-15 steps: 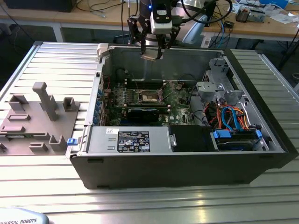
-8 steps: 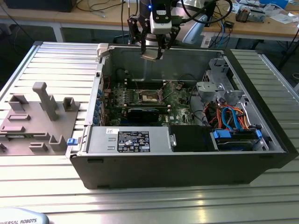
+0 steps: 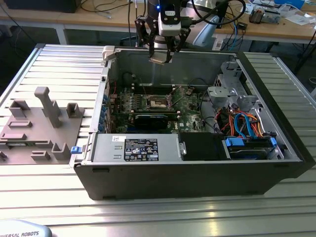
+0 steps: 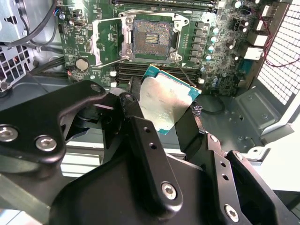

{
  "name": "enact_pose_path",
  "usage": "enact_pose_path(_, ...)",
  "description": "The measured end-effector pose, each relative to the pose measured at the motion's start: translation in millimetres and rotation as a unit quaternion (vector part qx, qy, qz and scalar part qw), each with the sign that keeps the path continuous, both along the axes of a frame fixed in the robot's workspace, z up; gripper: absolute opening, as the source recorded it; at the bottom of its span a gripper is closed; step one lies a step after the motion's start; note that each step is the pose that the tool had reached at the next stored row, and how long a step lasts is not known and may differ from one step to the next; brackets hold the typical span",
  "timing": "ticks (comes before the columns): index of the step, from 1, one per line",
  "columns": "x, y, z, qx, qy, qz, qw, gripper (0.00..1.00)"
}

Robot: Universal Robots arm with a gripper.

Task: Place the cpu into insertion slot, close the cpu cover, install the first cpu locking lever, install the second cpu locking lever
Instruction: 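Place the cpu into insertion slot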

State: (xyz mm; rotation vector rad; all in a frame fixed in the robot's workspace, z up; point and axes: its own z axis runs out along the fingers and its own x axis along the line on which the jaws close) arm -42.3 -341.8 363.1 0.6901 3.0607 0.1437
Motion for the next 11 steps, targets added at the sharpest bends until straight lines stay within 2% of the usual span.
enact_pose_path(11, 0.0, 0.0, 0.0, 0.0, 0.0, -0.008, 1.0, 0.54)
